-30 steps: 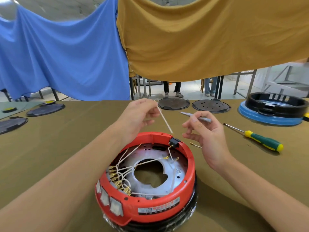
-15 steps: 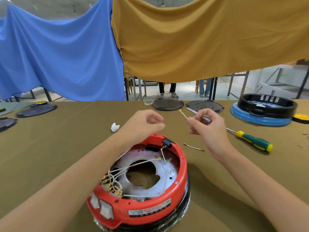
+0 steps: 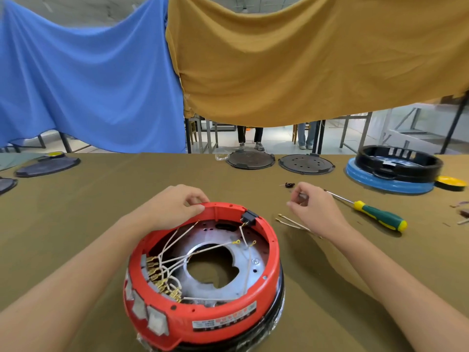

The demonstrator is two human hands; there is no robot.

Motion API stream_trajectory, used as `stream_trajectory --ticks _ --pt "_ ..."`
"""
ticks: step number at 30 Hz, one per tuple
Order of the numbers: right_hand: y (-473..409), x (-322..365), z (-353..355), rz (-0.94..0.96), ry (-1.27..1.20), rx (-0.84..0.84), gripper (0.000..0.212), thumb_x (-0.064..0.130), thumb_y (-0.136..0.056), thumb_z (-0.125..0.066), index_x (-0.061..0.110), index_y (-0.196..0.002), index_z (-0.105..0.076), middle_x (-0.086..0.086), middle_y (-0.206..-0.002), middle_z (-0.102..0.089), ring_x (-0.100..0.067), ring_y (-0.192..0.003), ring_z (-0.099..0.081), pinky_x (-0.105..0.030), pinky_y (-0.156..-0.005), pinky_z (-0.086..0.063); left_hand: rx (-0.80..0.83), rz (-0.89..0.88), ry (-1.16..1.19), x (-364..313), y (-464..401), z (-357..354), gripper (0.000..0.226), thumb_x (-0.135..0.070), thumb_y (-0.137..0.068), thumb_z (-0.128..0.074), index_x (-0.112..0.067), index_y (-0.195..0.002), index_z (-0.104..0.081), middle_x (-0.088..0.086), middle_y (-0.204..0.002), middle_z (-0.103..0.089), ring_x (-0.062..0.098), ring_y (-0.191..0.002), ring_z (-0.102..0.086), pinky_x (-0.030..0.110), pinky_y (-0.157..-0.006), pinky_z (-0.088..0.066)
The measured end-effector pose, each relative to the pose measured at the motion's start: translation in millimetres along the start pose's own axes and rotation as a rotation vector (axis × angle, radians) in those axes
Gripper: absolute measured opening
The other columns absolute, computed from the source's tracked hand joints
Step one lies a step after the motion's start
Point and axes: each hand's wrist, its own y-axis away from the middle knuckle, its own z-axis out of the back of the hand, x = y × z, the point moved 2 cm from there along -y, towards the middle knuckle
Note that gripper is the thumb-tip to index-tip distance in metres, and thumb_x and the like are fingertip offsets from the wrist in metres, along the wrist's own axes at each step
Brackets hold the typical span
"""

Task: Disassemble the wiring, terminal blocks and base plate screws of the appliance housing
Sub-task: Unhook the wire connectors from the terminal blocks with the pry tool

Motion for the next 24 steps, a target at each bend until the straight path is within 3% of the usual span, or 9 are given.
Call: stream_trajectory --ticks 3,5,6,9,13,15,18,20,24 --pt "6.8 17.2 1.1 0.038 -0.269 0.022 0.016 0.023 -0.090 -0.072 0.024 -0.080 -0.059 0.001 -0.079 -0.070 -0.016 -0.071 -0.063 -0.027 -0.062 -0.050 -0.042 0.016 0.006 3.6 2.1 -0.1 0.015 -0.028 -0.095 -0.061 -0.031 -0.107 -0.069 -0.012 -0.094 -0.070 -0.005 -0.080 -0.059 0.021 -0.077 -0.047" --pt "14.5 29.1 -1.8 0.036 -0.510 0.100 0.012 0.021 -0.091 -0.071 0.016 -0.088 -0.060 -0.010 -0.089 -0.073 -0.032 -0.083 -0.067 -0.043 -0.073 -0.060 -0.085 0.041 0.037 7.0 5.5 1.7 0.015 -0.031 -0.094 -0.063 -0.029 -0.107 -0.068 -0.012 -0.096 -0.069 -0.007 -0.079 -0.057 0.016 -0.071 -0.043" --pt "18.0 34.1 -3.8 0.039 -0.596 0.149 0.012 0.021 -0.092 -0.070 0.013 -0.092 -0.060 -0.015 -0.095 -0.073 -0.034 -0.091 -0.068 -0.045 -0.079 -0.060 -0.105 0.065 0.084 9.0 8.4 3.7 0.018 -0.033 -0.093 -0.064 -0.028 -0.110 -0.066 -0.011 -0.100 -0.068 -0.004 -0.082 -0.059 0.016 -0.071 -0.042" --pt "25.4 44.0 -11.0 0.039 -0.724 0.284 0.016 0.016 -0.093 -0.070 0.010 -0.102 -0.058 -0.009 -0.110 -0.073 -0.023 -0.103 -0.070 -0.037 -0.088 -0.059 -0.082 0.232 0.353 18.2 25.3 12.8 0.026 -0.032 -0.092 -0.064 -0.029 -0.117 -0.059 -0.007 -0.107 -0.064 0.008 -0.086 -0.065 0.022 -0.068 -0.047" --pt "30.5 48.3 -15.4 0.058 -0.722 0.364 0.018 0.014 -0.094 -0.068 0.013 -0.107 -0.057 0.005 -0.122 -0.070 -0.006 -0.112 -0.066 -0.022 -0.093 -0.054 0.168 0.385 0.455 32.6 56.9 19.6 0.021 -0.021 -0.092 -0.060 -0.033 -0.108 -0.059 -0.006 -0.092 -0.072 0.011 -0.074 -0.072 0.027 -0.054 -0.055" --pt "32.6 51.2 -14.6 0.072 -0.718 0.390 0.015 0.017 -0.096 -0.065 0.011 -0.105 -0.056 0.000 -0.119 -0.072 -0.011 -0.107 -0.070 -0.022 -0.092 -0.055 0.185 0.363 0.456 33.7 63.3 18.6 0.027 -0.010 -0.093 -0.055 -0.032 -0.107 -0.062 -0.003 -0.096 -0.072 0.014 -0.076 -0.072 0.029 -0.057 -0.057" --pt "31.5 54.2 -11.3 0.085 -0.694 0.289 0.014 0.019 -0.098 -0.062 0.006 -0.097 -0.057 -0.015 -0.099 -0.075 -0.024 -0.084 -0.071 -0.035 -0.081 -0.055 0.153 0.294 0.465 28.3 58.9 19.2 0.033 -0.004 -0.094 -0.054 -0.031 -0.109 -0.066 -0.002 -0.102 -0.072 0.021 -0.084 -0.073 0.036 -0.070 -0.059" --pt "29.1 53.3 -9.2 0.068 -0.750 0.196 0.014 0.013 -0.098 -0.060 0.001 -0.092 -0.056 -0.016 -0.086 -0.074 -0.023 -0.068 -0.067 -0.030 -0.069 -0.056 0.170 0.227 0.478 22.5 49.7 19.3 0.035 -0.004 -0.095 -0.055 -0.032 -0.112 -0.067 -0.006 -0.106 -0.073 0.017 -0.089 -0.073 0.034 -0.079 -0.060" --pt "27.4 49.5 -12.2 0.054 -0.820 0.150 0.007 0.005 -0.095 -0.061 0.001 -0.093 -0.056 -0.016 -0.093 -0.074 -0.020 -0.076 -0.068 -0.028 -0.071 -0.059 0.201 0.122 0.501 2.4 20.2 8.4 0.032 -0.008 -0.096 -0.058 -0.030 -0.118 -0.064 -0.002 -0.118 -0.070 0.014 -0.096 -0.072 0.034 -0.089 -0.058"
